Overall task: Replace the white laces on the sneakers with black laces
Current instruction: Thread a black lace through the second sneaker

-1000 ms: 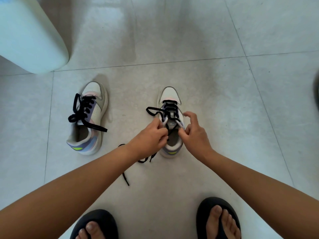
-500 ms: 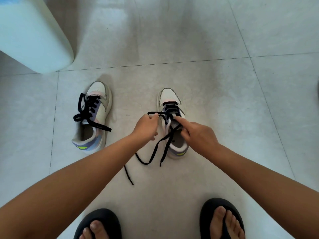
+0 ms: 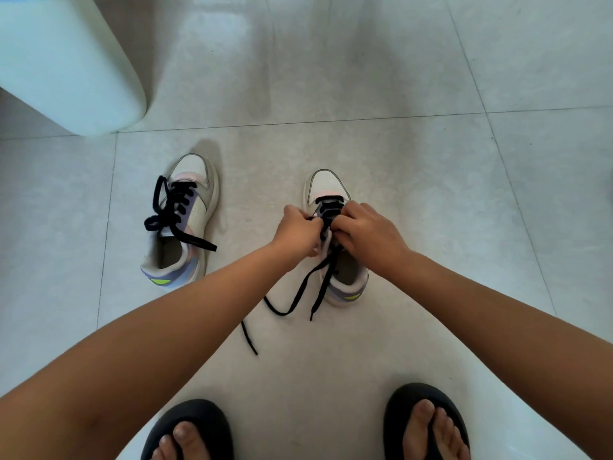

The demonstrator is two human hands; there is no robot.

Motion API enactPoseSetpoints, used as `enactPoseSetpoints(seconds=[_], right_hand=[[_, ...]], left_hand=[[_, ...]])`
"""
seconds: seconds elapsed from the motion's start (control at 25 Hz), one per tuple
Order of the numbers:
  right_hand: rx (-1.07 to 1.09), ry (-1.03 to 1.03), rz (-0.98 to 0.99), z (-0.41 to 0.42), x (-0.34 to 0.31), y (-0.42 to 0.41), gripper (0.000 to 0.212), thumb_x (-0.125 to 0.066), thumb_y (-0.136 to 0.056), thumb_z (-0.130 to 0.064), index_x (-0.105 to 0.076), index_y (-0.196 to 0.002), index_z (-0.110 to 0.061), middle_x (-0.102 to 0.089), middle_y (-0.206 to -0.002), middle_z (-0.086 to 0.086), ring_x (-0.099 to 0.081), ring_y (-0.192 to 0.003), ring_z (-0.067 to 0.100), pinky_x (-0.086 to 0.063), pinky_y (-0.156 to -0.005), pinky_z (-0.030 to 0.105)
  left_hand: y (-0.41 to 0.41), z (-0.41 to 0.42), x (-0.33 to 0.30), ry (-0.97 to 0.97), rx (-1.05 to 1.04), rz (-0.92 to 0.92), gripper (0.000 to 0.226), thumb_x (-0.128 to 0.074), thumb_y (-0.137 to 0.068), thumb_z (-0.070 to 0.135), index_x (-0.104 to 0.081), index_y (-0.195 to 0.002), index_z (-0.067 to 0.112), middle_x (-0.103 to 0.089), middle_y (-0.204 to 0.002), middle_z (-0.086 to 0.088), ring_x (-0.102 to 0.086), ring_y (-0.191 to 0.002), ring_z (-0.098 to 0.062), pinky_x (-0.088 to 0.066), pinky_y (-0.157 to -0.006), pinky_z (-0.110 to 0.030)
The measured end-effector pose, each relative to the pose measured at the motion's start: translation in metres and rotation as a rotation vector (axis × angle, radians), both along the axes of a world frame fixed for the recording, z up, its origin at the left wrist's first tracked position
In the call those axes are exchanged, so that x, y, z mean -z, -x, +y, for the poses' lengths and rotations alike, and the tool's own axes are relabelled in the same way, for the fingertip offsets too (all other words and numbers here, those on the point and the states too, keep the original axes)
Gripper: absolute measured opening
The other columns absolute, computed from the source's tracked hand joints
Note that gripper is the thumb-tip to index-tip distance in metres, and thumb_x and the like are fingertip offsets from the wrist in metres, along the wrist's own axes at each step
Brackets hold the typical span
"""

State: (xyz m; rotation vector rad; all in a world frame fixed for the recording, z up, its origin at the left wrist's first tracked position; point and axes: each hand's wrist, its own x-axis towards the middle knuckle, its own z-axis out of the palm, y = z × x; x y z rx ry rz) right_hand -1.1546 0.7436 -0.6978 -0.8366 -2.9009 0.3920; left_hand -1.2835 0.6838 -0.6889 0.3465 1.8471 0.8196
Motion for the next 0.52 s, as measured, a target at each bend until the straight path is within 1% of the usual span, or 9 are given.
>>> enactPoseSetpoints(seconds=[0.04, 0.12, 0.2, 0.24, 0.28, 0.32, 0.36, 0.44, 0.52], right_hand=[[-0.005, -0.029, 0.009, -0.001, 0.002, -0.001, 0.024, -0.045, -0.079, -0.018, -0.065, -0.072, -0.007, -0.058, -0.075, 0.010, -0.056, -0.061, 0.029, -0.036, -0.041, 0.024], [-0.012, -0.041, 0.043, -0.003, 0.006, -0.005, 0.022, -0.045, -0.080, -0.016, -0.064, -0.073, -0.006, -0.059, -0.077, 0.011, -0.056, -0.063, 0.028, -0.037, -0.041, 0.025], [0.029, 0.011, 0.126, -0.004, 0.009, -0.009, 0.022, -0.047, -0.081, -0.017, -0.063, -0.077, -0.003, -0.059, -0.081, 0.013, -0.058, -0.067, 0.030, -0.046, -0.044, 0.030], [0.064, 0.044, 0.176, -0.005, 0.008, -0.010, 0.022, -0.048, -0.082, -0.017, -0.063, -0.080, -0.002, -0.058, -0.084, 0.014, -0.057, -0.069, 0.031, -0.048, -0.050, 0.033], [0.100, 0.059, 0.228, -0.006, 0.007, -0.011, 0.021, -0.049, -0.083, -0.018, -0.062, -0.083, -0.001, -0.057, -0.087, 0.014, -0.056, -0.072, 0.030, -0.048, -0.057, 0.034], [0.146, 0.068, 0.257, -0.010, 0.004, -0.015, 0.021, -0.050, -0.084, -0.019, -0.062, -0.083, -0.001, -0.055, -0.089, 0.014, -0.055, -0.075, 0.030, -0.046, -0.063, 0.030], [0.194, 0.069, 0.266, -0.016, 0.002, -0.020, 0.022, -0.051, -0.084, -0.021, -0.062, -0.082, -0.002, -0.053, -0.091, 0.014, -0.052, -0.077, 0.029, -0.044, -0.066, 0.029], [0.288, 0.052, 0.218, -0.032, 0.000, -0.029, 0.022, -0.053, -0.082, -0.025, -0.065, -0.079, -0.006, -0.052, -0.094, 0.014, -0.050, -0.081, 0.030, -0.044, -0.069, 0.033], [0.399, 0.123, 0.100, -0.049, -0.001, -0.030, 0.016, -0.058, -0.081, -0.019, -0.068, -0.085, -0.008, -0.047, -0.097, 0.012, -0.046, -0.089, 0.032, -0.045, -0.075, 0.038]], left_hand=[[0.000, 0.000, -0.002, 0.044, -0.107, -0.110, 0.011, -0.051, -0.093, 0.015, -0.049, -0.095, 0.005, -0.052, -0.078, -0.009, -0.052, -0.061, -0.019, -0.051, -0.055, -0.033], [0.002, 0.000, -0.003, 0.127, -0.190, -0.281, 0.020, -0.051, -0.096, 0.021, -0.050, -0.080, 0.008, -0.047, -0.073, -0.006, -0.048, -0.061, -0.017, -0.049, -0.059, -0.031], [0.005, 0.000, -0.001, 0.117, -0.181, -0.331, 0.022, -0.054, -0.095, 0.025, -0.051, -0.077, 0.012, -0.046, -0.070, -0.003, -0.047, -0.059, -0.015, -0.049, -0.059, -0.029], [0.006, -0.001, 0.000, 0.089, -0.183, -0.321, 0.022, -0.054, -0.095, 0.026, -0.052, -0.078, 0.012, -0.047, -0.069, -0.003, -0.047, -0.058, -0.015, -0.049, -0.059, -0.029], [0.006, -0.003, -0.001, 0.057, -0.181, -0.299, 0.022, -0.054, -0.095, 0.027, -0.054, -0.079, 0.011, -0.049, -0.069, -0.003, -0.049, -0.059, -0.015, -0.050, -0.058, -0.028], [0.005, -0.008, -0.001, 0.026, -0.151, -0.247, 0.024, -0.052, -0.095, 0.029, -0.055, -0.083, 0.009, -0.050, -0.070, -0.003, -0.051, -0.060, -0.016, -0.050, -0.059, -0.029], [0.004, -0.013, 0.000, 0.001, -0.066, -0.153, 0.025, -0.051, -0.095, 0.032, -0.055, -0.088, 0.009, -0.052, -0.073, -0.003, -0.054, -0.064, -0.018, -0.051, -0.062, -0.031], [-0.003, -0.028, 0.001, -0.060, 0.169, 0.067, 0.024, -0.055, -0.092, 0.036, -0.054, -0.096, 0.013, -0.057, -0.083, -0.001, -0.058, -0.078, -0.019, -0.050, -0.073, -0.034], [-0.010, -0.042, -0.003, -0.088, 0.299, 0.179, 0.023, -0.060, -0.088, 0.034, -0.050, -0.101, 0.017, -0.058, -0.091, 0.002, -0.057, -0.085, -0.016, -0.045, -0.075, -0.028]])
